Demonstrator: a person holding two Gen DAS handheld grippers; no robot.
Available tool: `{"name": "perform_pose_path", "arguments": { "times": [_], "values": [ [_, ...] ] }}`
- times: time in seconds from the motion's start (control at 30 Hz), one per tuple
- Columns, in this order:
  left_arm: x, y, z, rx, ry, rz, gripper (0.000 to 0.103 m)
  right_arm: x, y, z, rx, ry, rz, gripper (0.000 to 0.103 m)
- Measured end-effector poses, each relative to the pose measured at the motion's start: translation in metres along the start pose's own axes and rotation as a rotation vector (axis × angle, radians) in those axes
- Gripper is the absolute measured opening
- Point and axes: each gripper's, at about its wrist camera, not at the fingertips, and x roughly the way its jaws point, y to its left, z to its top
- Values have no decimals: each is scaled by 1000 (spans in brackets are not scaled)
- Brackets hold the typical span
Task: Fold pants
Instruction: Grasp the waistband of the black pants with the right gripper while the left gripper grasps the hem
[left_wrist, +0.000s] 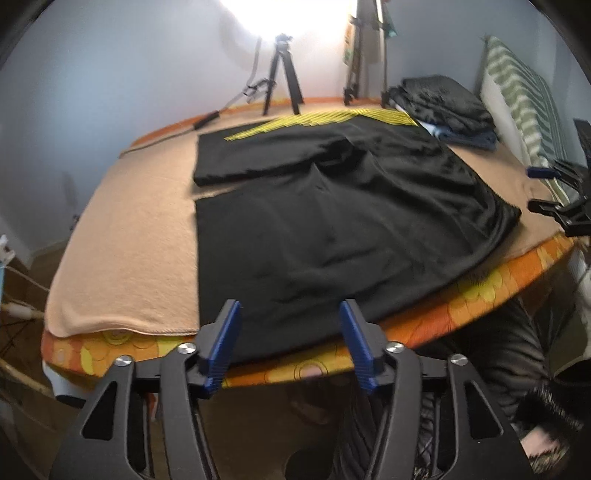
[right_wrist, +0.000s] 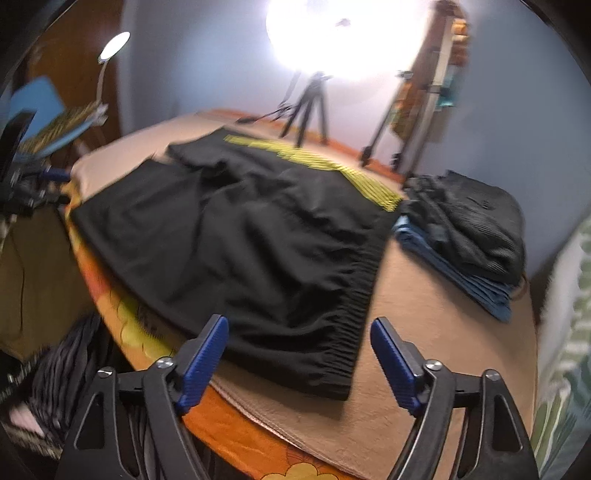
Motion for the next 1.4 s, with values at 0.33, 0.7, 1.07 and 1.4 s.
{"name": "perform_pose_path", "arguments": {
  "times": [0.33,0.7,1.07,1.4],
  "values": [
    [24,-5,-17,107,92,-54,38,40,55,6,-227,96,180,56],
    [38,-26,-11,202,101,-99,38,66,85,9,-351,170,208,34],
    [51,-38,-5,255,98,-84,39,64,71,29,-304,159,254,3],
    [60,-24,-1,224,105,-81,8,60,61,39,-269,136,270,1]
  ]
}}
